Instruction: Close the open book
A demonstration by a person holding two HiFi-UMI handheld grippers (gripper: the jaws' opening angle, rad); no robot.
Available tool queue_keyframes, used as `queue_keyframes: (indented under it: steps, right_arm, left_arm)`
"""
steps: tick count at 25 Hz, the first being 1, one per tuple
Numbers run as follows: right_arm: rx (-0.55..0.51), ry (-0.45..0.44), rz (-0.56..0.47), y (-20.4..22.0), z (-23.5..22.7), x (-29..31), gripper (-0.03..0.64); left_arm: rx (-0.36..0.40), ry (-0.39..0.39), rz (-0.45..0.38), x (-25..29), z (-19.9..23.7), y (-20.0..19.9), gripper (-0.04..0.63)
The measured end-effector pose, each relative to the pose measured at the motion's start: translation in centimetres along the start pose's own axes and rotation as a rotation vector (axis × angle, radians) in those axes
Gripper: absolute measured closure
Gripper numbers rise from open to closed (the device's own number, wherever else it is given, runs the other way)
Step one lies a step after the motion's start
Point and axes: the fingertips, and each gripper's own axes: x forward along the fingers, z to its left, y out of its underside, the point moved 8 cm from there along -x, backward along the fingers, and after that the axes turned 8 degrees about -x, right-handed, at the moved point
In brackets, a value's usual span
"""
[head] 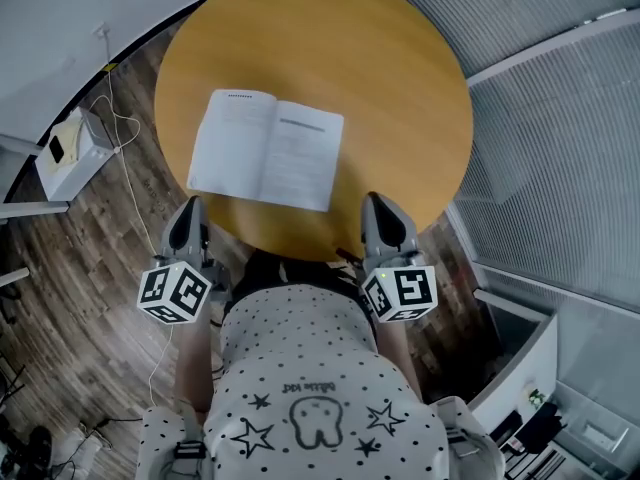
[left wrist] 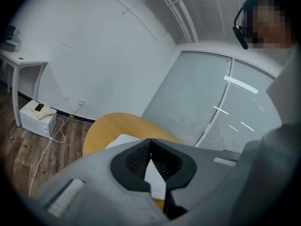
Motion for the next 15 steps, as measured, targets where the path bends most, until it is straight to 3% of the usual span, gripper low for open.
queue_keyframes:
  steps: [5,10,15]
  right_arm:
    - [-0.007,-0.013,0.025,0.4,-0.3,0.6,0.612]
    - [-0.028,-0.051,0.042,0.1,0.5,1.3,0.612]
    - [-0.045,-0.075,0.067,0.4,1.2,1.7,0.612]
  left_arm:
    - [-0.024,-0.060,0.029,0.6,1.9,1.1,0.584]
    - [-0.127,-0.051,0.083,1.4,3.5,2.8,0.581]
    - [-0.216,-0.010,0.145,2.1,4.5,5.3,0.497]
